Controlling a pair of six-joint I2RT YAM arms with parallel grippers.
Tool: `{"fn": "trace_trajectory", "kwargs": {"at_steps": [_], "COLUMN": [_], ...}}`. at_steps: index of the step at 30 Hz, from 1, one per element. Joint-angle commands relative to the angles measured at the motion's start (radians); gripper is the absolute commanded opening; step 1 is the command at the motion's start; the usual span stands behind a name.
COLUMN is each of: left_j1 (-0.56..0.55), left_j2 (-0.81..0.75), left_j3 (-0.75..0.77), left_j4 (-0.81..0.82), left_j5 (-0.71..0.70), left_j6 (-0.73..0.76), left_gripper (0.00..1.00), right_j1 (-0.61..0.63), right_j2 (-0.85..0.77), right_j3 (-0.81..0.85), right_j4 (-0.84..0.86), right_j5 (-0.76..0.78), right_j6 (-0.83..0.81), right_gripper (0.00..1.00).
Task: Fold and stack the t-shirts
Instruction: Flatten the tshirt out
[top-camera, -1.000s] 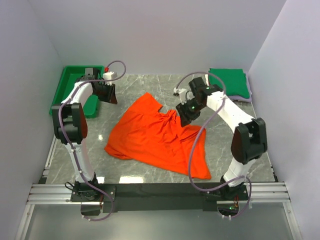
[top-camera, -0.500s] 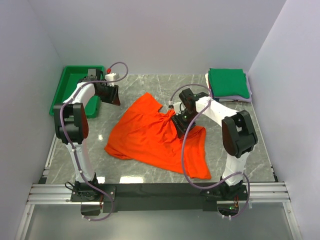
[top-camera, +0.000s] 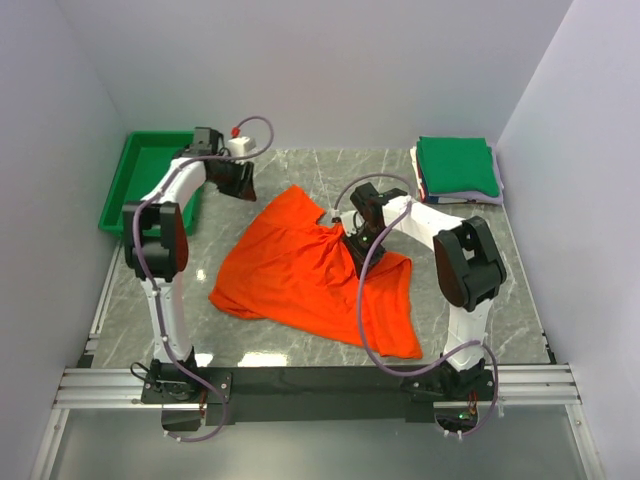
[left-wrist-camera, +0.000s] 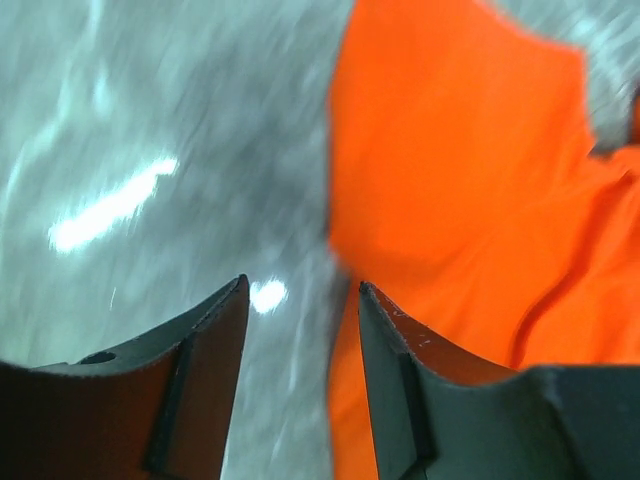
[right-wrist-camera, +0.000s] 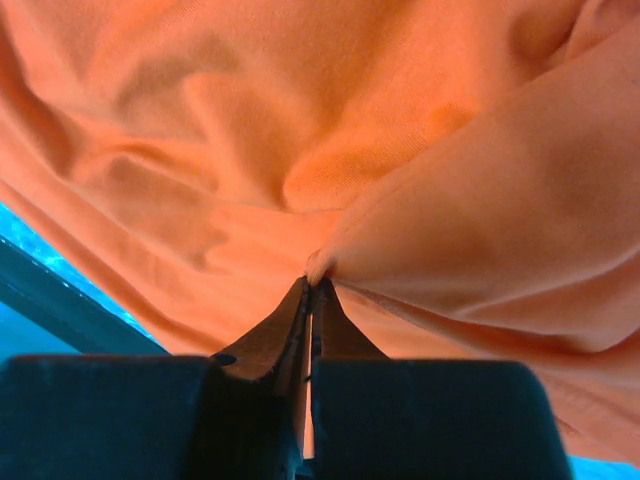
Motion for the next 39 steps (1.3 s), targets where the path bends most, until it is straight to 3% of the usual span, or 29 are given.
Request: {"fn": "trace_trajectory", "kwargs": {"at_steps": [1, 5, 10, 24, 36, 39], "left_j1": [-0.066, -0.130, -0.182, -0.268, -0.294, -0.290], "left_j2": [0.047, 0.172, 0.275, 0.426, 0.415, 0.377], "left_j3": [0.110, 0.265, 0.342, 0.517, 0.463, 0.394], "left_j4": [0.068, 0.100, 0.198, 0.146, 0.056, 0.095], "left_j5": [0.012, -0.011, -0.058, -0.160, -0.255, -0.255], "left_j6": [-0.007, -0.022, -0.033, 0.044, 0.076, 0.073], "left_gripper": [0.54, 0.56, 0.67, 0.64, 0.50, 0.36], "right_j1": [-0.007, -0.042, -0.118, -0.243, -0.325, -0.328], "right_j2": [-0.077, -0.114, -0.119, -0.090, -0.059, -0.062], "right_j3": [0.009, 0.029, 0.073, 0.173, 0.264, 0.256], "right_j4": [-0.009, -0.036, -0.098, -0.164, -0.187, -0.181], "right_j5": [0.017, 0.046, 0.058, 0.135, 0.172, 0.169], "right_j6": [-0.032, -0.068, -0.120, -0.201, -0.244, -0.247], "right_gripper": [0.00, 0.00, 0.00, 0.00, 0.00, 0.00]}}
